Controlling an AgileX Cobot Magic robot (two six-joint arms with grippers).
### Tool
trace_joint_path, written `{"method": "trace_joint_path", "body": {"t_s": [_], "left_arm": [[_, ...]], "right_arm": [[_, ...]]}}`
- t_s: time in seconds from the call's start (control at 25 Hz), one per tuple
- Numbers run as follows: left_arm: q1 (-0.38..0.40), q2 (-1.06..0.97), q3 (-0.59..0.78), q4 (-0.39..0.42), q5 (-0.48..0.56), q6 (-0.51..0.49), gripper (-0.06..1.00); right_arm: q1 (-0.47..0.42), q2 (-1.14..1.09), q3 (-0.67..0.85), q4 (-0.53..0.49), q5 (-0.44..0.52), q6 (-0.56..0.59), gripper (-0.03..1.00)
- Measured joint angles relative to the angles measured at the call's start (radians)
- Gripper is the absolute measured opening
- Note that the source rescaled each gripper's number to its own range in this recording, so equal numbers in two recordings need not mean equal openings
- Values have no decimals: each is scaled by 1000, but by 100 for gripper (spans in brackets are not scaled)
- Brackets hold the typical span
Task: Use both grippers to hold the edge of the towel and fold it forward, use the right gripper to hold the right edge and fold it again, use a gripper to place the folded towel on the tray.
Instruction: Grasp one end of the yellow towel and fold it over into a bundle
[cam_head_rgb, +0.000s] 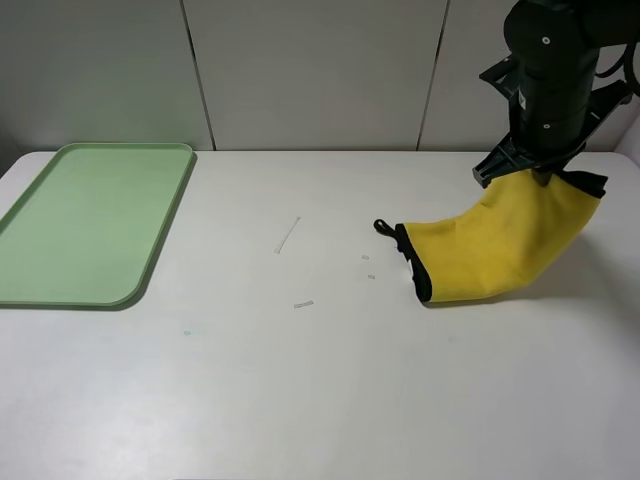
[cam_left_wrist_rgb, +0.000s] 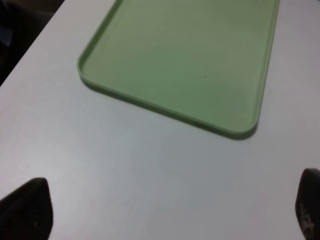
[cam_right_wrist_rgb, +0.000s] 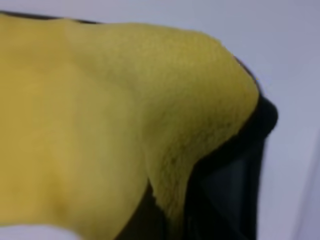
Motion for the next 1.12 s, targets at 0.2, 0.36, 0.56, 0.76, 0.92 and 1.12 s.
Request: {"method": "trace_joint_path", "body": {"t_s": [0.2,0.36,0.56,0.76,0.92,1.12], "left_arm": [[0,0,0,0,0,0,97],[0,0,0,0,0,0,97],[0,0,0,0,0,0,97],[0,0,0,0,0,0,97],[0,0,0,0,0,0,97],[0,0,0,0,0,0,97]], "right_arm": [[0,0,0,146,-25,0,3],[0,0,0,250,-50,0,3],[0,0,0,336,-71,-7,3],[0,0,0,385,-91,-8,3],[0,0,0,403,-111,-8,3],[0,0,0,416,-128,-8,19]]}}
